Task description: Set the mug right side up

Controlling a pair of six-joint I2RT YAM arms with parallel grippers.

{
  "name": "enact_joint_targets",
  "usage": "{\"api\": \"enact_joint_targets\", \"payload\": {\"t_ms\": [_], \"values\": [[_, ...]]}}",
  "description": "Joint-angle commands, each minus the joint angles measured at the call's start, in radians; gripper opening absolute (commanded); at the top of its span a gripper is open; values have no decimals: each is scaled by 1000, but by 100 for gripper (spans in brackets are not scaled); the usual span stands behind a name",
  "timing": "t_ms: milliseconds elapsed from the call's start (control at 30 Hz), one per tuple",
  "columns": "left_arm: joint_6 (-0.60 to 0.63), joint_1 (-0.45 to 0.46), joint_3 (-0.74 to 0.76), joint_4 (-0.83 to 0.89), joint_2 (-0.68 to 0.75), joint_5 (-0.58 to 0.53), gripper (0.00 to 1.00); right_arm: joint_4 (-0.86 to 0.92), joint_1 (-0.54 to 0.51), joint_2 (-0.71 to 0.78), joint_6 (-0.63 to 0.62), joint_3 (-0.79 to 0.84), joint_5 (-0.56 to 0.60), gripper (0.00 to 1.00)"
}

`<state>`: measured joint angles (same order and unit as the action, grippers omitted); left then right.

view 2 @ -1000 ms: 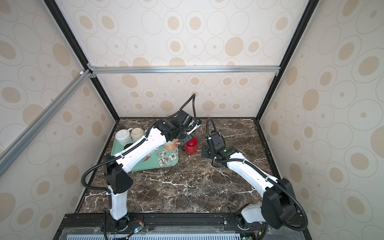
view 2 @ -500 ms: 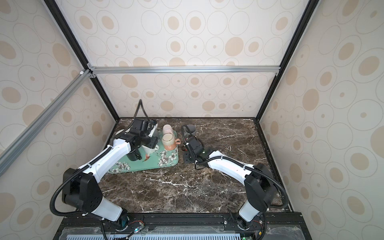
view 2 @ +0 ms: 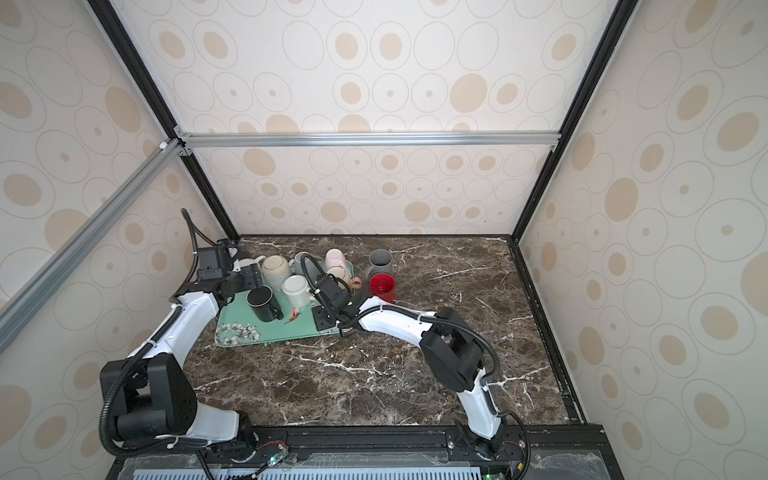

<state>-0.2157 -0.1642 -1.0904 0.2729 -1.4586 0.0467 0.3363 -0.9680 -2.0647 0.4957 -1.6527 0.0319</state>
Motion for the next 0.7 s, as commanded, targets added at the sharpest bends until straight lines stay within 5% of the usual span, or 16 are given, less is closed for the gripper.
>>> {"api": "enact_joint_targets", "payload": {"t_ms": [0, 667], "values": [[-33, -49, -12, -35, -66, 145, 84, 42, -17, -43, -27, -77, -29, 52], [-14, -57, 86, -47, -111, 356, 78, 36, -24, 16, -12, 57, 9, 53]]}}
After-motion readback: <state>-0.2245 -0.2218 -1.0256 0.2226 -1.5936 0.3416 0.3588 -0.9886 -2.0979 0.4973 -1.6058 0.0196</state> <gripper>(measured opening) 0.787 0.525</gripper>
